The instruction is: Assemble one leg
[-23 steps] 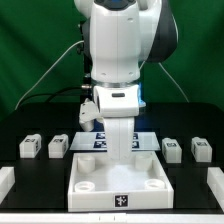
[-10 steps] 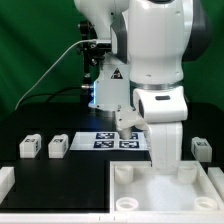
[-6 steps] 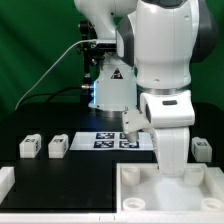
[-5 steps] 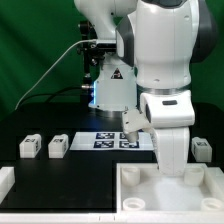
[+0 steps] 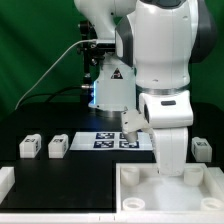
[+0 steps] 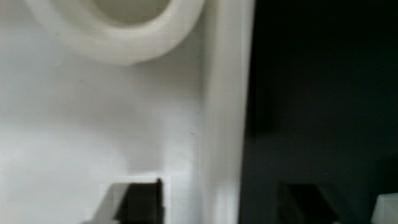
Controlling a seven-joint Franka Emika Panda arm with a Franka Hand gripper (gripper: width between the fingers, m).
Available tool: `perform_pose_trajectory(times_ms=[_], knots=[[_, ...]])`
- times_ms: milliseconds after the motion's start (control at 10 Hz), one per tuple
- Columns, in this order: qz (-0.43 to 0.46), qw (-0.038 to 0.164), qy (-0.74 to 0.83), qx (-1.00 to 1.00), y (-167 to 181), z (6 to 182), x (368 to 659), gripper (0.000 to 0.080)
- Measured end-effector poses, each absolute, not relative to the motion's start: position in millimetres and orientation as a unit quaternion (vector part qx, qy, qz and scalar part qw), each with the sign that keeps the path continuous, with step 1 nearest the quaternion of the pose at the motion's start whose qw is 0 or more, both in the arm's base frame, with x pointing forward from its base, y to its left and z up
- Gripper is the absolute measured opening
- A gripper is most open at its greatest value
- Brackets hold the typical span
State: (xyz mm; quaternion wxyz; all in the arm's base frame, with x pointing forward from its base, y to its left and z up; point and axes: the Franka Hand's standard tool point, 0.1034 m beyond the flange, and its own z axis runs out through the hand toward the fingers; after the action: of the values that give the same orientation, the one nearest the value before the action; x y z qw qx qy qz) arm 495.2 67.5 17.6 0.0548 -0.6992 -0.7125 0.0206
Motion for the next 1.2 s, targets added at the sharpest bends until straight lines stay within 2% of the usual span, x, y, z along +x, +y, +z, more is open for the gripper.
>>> perform_pose_trajectory(times_ms=[100, 200, 300, 1000, 1200], knots=[[0.021, 0.055, -0.712, -0.699, 67, 17.5, 495, 0.0457], [0.021, 0.055, -0.712, -0.699, 67, 17.5, 495, 0.0603], [0.021, 0.055, -0.712, -0.699, 67, 17.5, 495, 0.0635], [0.023, 0.057, -0.709, -0.703, 65, 18.4, 494, 0.0648], [0.051, 0.07, -0.651, -0.754, 60, 36.4, 487, 0.0648]])
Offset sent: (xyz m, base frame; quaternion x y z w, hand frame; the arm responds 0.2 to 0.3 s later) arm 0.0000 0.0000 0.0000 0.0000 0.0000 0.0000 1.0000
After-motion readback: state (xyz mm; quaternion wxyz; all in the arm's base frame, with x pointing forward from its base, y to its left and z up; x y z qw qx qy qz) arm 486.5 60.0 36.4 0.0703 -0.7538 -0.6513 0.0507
